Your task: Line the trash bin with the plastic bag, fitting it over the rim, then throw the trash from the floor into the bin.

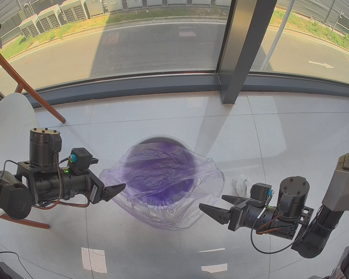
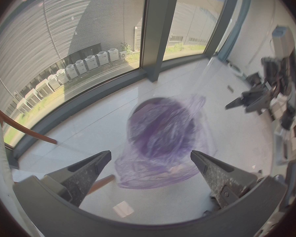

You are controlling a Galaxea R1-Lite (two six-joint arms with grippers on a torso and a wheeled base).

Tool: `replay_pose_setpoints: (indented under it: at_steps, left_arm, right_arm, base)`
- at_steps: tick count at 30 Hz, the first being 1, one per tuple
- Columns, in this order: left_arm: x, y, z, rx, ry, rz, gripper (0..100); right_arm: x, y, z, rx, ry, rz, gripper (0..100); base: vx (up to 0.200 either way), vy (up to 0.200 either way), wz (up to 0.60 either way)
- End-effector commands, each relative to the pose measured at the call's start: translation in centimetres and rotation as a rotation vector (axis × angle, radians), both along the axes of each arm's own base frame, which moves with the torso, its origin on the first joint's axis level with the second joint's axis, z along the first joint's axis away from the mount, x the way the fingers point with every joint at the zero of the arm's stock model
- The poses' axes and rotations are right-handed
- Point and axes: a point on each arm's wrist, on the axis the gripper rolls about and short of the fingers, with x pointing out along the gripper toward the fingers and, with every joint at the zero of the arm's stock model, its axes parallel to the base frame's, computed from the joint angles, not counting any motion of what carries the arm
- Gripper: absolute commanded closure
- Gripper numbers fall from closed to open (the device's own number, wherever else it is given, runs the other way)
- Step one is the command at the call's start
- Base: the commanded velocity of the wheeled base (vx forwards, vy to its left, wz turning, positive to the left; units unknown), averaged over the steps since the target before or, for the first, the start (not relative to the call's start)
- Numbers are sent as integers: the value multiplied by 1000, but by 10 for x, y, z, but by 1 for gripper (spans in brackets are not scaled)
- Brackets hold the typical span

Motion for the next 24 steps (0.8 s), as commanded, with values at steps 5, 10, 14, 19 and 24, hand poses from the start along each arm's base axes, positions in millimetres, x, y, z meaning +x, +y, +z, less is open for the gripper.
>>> replay_pose_setpoints:
  at_steps: [5,10,14,19,24]
  left_arm:
    - [-12,-1,18,-93,-31,-43,0]
    - [-9,-4,24,-102,-67,-44,0]
    - [-7,-4,27,-96,-86,-23,0]
    - [-6,-4,29,-91,-98,-4,0]
    - [0,-5,42,-98,-144,12,0]
  right_arm:
    - [7,19,-3,14,-17,35,0]
    - [1,29,-7,12,-1,71,0]
    - [1,34,-14,7,21,46,0]
    - [2,46,-26,25,76,-18,0]
    - [0,51,-36,6,99,-28,0]
  base:
    - [0,0,0]
    - [0,0,0]
    - [50,0,0]
    - [200,0,0]
    - [200,0,0]
